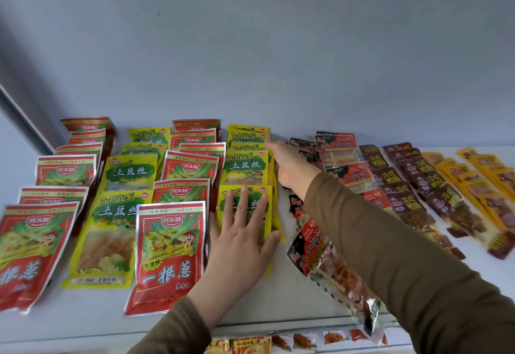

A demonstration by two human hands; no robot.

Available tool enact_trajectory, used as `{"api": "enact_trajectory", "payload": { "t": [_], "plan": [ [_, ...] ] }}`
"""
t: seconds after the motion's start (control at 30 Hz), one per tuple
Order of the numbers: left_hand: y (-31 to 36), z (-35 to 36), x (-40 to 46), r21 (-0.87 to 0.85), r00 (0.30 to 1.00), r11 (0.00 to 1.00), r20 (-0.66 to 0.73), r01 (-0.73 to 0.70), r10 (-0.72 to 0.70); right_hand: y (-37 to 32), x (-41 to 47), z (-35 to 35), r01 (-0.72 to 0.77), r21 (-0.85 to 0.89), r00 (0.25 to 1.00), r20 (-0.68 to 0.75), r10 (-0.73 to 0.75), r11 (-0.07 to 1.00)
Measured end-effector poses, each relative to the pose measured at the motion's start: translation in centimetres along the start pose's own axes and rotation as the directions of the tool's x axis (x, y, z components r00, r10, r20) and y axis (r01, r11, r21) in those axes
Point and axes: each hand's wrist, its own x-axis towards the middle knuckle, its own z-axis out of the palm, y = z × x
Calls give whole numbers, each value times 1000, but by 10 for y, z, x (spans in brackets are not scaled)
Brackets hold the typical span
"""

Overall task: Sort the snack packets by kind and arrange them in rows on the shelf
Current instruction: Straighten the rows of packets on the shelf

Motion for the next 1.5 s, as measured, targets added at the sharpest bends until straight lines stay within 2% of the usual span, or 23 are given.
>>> {"api": "enact_trajectory", "payload": {
  "t": [0.17,0.3,0.33,0.43,0.53,0.6,0.67,0.83,0.97,1.13,1.37,1.5],
  "plan": [
    [3,-3,2,-159,999,987,11,36,-35,-6,-18,-8,0,92,995,103,-9,996],
    [-1,-10,8,-297,998,953,2,61,-63,2,-29,-27,41,94,992,115,-51,995],
    [-3,-10,10,-323,997,943,-5,75,-81,7,-29,-31,54,51,993,103,-59,997],
    [-7,-11,22,-381,992,916,17,123,-126,16,-35,-36,88,-278,995,78,-69,957],
    [-9,-13,36,-418,982,889,43,185,-184,14,-42,-34,173,-579,984,130,-119,797],
    [-11,-14,42,-445,975,869,52,217,-216,13,-45,-31,218,-693,976,157,-152,687],
    [-10,-15,45,-466,970,853,58,236,-237,12,-46,-28,235,-712,972,157,-177,662],
    [-9,-16,45,-536,962,809,27,242,-270,17,-41,-27,293,-634,949,100,-300,715],
    [-13,-17,47,-580,962,789,-28,205,-271,20,-44,-33,332,-425,938,52,-344,842],
    [-11,-22,44,-608,964,776,-67,166,-259,18,-39,-33,377,-231,913,-69,-402,897],
    [-4,-25,44,-637,962,759,-102,131,-251,4,-22,-12,328,39,919,-244,-309,944],
    [-6,-25,48,-649,960,746,-84,151,-267,1,-10,-3,214,117,961,-206,-187,970]
  ]
}}
